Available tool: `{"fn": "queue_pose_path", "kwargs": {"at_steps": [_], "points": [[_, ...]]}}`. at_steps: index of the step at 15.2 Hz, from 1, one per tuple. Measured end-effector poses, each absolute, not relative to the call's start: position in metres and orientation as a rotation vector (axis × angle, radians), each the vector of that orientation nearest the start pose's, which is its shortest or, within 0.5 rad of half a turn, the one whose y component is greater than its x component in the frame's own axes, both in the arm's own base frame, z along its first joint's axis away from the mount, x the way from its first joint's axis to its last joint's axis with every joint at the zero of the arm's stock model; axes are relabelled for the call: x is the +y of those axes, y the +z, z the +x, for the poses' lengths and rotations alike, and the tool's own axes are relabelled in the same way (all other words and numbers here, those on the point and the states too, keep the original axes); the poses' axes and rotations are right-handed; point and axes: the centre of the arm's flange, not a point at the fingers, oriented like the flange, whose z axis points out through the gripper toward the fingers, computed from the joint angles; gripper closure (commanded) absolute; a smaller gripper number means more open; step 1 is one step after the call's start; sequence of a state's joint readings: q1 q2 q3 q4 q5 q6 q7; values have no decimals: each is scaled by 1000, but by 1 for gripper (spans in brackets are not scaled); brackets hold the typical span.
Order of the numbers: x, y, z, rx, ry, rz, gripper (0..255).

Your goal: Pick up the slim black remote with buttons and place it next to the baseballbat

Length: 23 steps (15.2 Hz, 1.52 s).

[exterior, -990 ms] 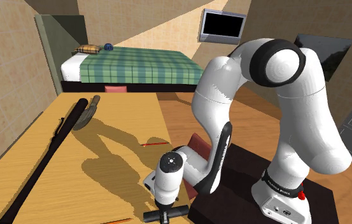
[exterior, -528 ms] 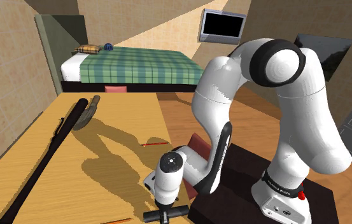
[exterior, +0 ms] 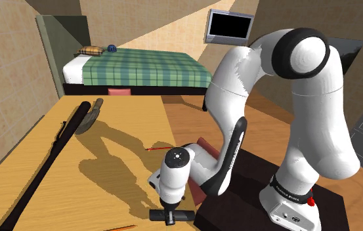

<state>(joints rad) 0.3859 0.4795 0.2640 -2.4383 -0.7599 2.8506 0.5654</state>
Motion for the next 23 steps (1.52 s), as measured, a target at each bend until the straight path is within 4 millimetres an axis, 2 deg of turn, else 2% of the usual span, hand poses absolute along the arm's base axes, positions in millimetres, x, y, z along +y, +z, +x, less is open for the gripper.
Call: {"fn": "queue_pose_path", "kwargs": {"at_steps": [22,23], "points": [[317,232,332,-1238,-66,-2965,255],[318,234,339,-1237,-65,-2965,255]]}}
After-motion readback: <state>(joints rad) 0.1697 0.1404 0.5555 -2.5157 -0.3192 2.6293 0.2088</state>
